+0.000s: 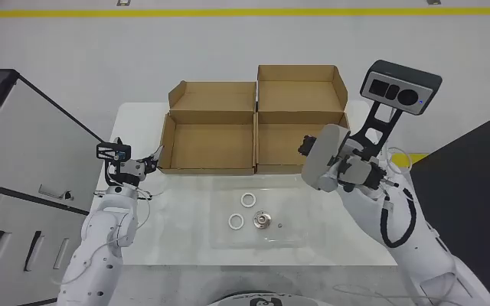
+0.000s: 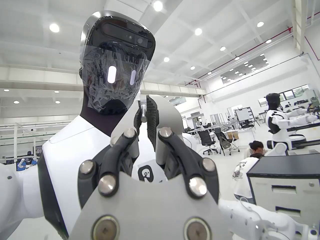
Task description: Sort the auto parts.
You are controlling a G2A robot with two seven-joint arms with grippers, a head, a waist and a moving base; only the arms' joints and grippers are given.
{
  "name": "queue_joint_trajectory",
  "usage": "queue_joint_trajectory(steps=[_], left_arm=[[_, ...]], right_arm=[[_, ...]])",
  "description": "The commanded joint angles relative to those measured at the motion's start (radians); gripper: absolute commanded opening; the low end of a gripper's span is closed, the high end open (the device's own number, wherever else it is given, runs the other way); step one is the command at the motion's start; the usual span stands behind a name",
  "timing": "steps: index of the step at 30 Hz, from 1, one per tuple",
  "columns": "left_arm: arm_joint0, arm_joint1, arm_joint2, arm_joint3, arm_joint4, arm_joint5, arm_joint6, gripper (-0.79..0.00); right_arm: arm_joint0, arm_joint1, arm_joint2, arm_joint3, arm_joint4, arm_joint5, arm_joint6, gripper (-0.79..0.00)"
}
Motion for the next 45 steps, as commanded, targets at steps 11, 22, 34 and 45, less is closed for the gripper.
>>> queue_joint_trajectory(steps=[11,22,34,45], left_arm=[[0.000,0.000,0.000,0.000,0.000,0.000,0.000,0.000],[0.000,0.000,0.000,0.000,0.000,0.000,0.000,0.000],[0.000,0.000,0.000,0.000,0.000,0.000,0.000,0.000],[0.000,0.000,0.000,0.000,0.000,0.000,0.000,0.000]], right_arm=[[-0.072,0.040,0.245,-0.064,-0.481,0.335,0.025,-0.785],[-0.091,0.101,0.505,-0.125,-0.804,0.639,0.362,-0.785],[-0.083,0.141,0.581,-0.063,-1.050,0.641,0.526,-0.785],[0.007,0.163,0.494,0.134,-1.195,0.521,0.599,-0.785]])
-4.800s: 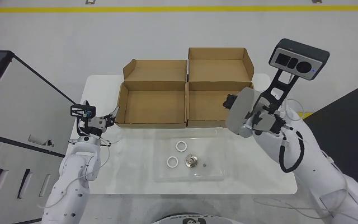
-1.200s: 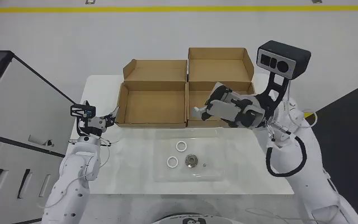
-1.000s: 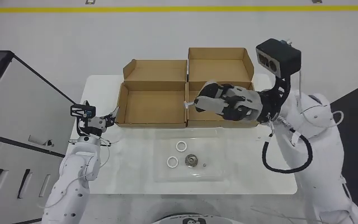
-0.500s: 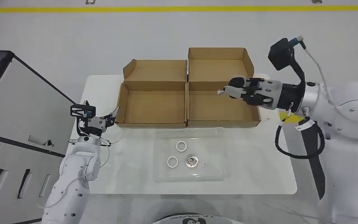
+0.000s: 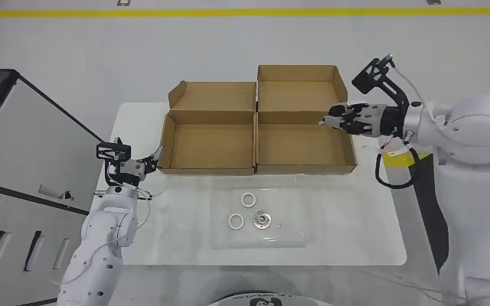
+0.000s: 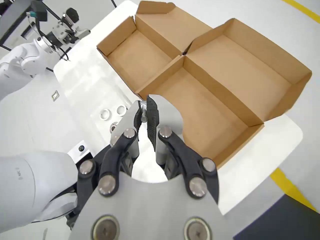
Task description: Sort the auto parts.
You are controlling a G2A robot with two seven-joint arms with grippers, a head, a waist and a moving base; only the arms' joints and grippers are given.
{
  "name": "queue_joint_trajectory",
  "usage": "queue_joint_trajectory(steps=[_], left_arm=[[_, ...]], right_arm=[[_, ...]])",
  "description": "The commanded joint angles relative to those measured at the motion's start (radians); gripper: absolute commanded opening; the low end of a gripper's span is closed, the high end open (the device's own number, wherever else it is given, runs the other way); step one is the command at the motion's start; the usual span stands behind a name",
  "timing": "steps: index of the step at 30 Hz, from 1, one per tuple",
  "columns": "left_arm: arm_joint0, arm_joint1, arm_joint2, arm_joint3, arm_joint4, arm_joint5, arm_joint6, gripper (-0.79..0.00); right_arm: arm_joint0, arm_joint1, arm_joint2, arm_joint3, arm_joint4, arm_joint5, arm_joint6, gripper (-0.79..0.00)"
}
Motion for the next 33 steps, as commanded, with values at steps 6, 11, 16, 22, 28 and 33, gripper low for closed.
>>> queue_joint_trajectory(steps=[6,11,16,22,28,33], left_arm=[[0.000,0.000,0.000,0.000,0.000,0.000,0.000,0.000],[0.000,0.000,0.000,0.000,0.000,0.000,0.000,0.000],[0.000,0.000,0.000,0.000,0.000,0.000,0.000,0.000],[0.000,0.000,0.000,0.000,0.000,0.000,0.000,0.000],[0.000,0.000,0.000,0.000,0.000,0.000,0.000,0.000],[0.000,0.000,0.000,0.000,0.000,0.000,0.000,0.000]], right_arm=[[0.073,0.006,-0.105,0.138,-0.048,-0.071,0.020,-0.785],[0.118,0.010,-0.200,0.227,-0.079,-0.105,-0.013,-0.785],[0.159,0.013,-0.292,0.322,-0.126,-0.139,-0.048,-0.785],[0.204,0.014,-0.381,0.428,-0.155,-0.167,-0.075,-0.785],[0.254,0.011,-0.461,0.529,-0.189,-0.183,-0.092,-0.785],[0.295,0.007,-0.527,0.603,-0.222,-0.200,-0.109,-0.785]])
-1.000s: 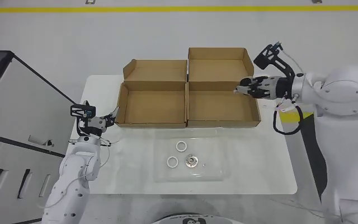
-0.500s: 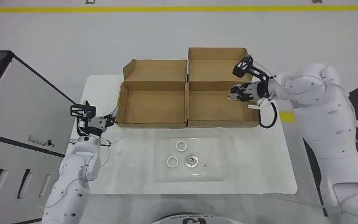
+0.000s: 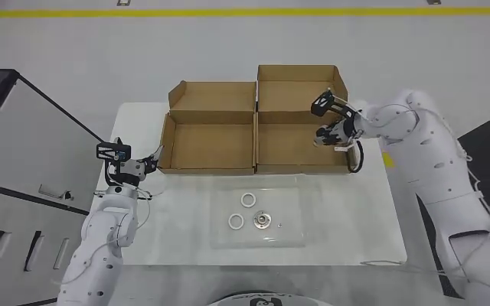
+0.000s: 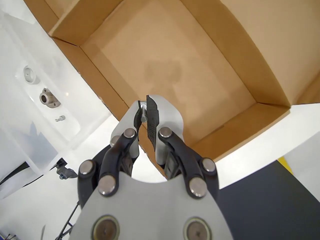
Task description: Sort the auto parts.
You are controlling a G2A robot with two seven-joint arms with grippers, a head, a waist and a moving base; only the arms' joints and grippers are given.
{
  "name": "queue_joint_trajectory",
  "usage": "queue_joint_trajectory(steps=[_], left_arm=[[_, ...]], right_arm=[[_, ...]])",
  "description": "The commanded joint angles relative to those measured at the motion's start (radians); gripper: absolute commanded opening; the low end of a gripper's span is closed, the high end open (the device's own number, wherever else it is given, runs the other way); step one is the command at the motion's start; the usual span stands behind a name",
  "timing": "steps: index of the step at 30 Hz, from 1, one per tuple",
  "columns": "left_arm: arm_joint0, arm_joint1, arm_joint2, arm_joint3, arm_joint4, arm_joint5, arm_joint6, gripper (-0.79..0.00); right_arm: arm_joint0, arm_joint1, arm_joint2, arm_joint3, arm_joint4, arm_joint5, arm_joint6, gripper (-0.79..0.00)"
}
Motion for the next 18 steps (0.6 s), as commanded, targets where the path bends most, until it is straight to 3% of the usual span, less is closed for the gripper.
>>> queue_joint_trajectory(steps=[1,7,18], left_arm=[[0.000,0.000,0.000,0.000,0.000,0.000,0.000,0.000],[0.000,0.000,0.000,0.000,0.000,0.000,0.000,0.000],[0.000,0.000,0.000,0.000,0.000,0.000,0.000,0.000]], right_arm=[[0.015,-0.002,-0.028,0.028,-0.019,-0.009,-0.009,-0.785],[0.051,-0.012,-0.084,0.097,-0.078,-0.029,-0.045,-0.785],[0.064,-0.028,-0.147,0.151,-0.269,-0.024,-0.229,-0.785]])
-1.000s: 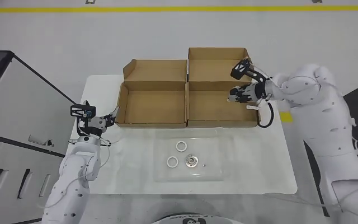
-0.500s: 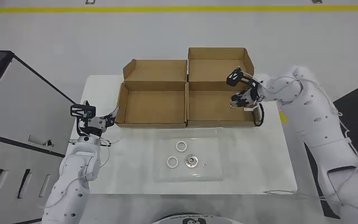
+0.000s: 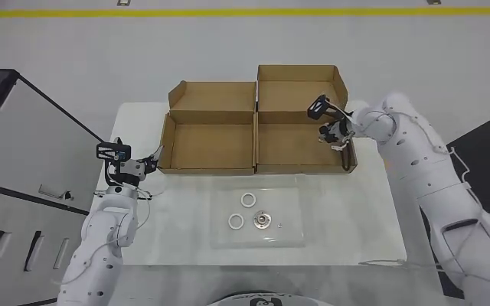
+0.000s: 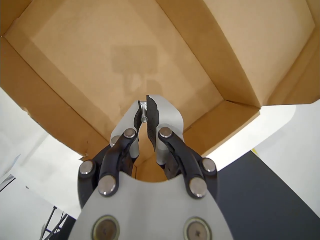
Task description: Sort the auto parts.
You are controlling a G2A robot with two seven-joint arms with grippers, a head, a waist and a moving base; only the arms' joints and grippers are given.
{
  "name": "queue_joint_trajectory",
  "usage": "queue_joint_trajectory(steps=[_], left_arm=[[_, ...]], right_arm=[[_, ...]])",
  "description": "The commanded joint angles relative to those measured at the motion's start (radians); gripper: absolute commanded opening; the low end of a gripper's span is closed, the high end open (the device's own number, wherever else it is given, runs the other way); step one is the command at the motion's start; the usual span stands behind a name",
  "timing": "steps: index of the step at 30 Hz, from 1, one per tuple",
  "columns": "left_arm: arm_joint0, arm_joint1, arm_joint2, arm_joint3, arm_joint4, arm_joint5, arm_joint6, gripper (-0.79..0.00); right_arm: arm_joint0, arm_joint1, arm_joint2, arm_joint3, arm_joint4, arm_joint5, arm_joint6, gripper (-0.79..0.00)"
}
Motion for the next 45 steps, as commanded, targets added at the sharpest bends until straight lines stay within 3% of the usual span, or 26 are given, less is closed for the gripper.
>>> queue_joint_trajectory(steps=[1,32,34,36,39,41,42,45], left_arm=[[0.000,0.000,0.000,0.000,0.000,0.000,0.000,0.000],[0.000,0.000,0.000,0.000,0.000,0.000,0.000,0.000],[0.000,0.000,0.000,0.000,0.000,0.000,0.000,0.000],[0.000,0.000,0.000,0.000,0.000,0.000,0.000,0.000],[0.000,0.000,0.000,0.000,0.000,0.000,0.000,0.000],[0.000,0.000,0.000,0.000,0.000,0.000,0.000,0.000],[0.000,0.000,0.000,0.000,0.000,0.000,0.000,0.000],[0.000,0.000,0.000,0.000,0.000,0.000,0.000,0.000]], right_arm=[[0.003,-0.004,-0.013,0.013,-0.015,-0.008,-0.012,-0.785],[-0.010,-0.034,-0.077,0.064,-0.066,-0.005,-0.050,-0.785],[-0.013,-0.033,-0.075,0.061,-0.066,-0.002,-0.047,-0.650],[-0.017,-0.032,-0.071,0.057,-0.063,-0.001,-0.046,-0.582],[-0.020,-0.029,-0.064,0.050,-0.062,-0.002,-0.045,-0.403],[-0.023,-0.027,-0.058,0.042,-0.060,-0.005,-0.042,-0.105],[-0.024,-0.026,-0.054,0.037,-0.059,-0.005,-0.040,0.000],[-0.030,-0.022,-0.042,0.019,-0.055,-0.006,-0.037,0.000]])
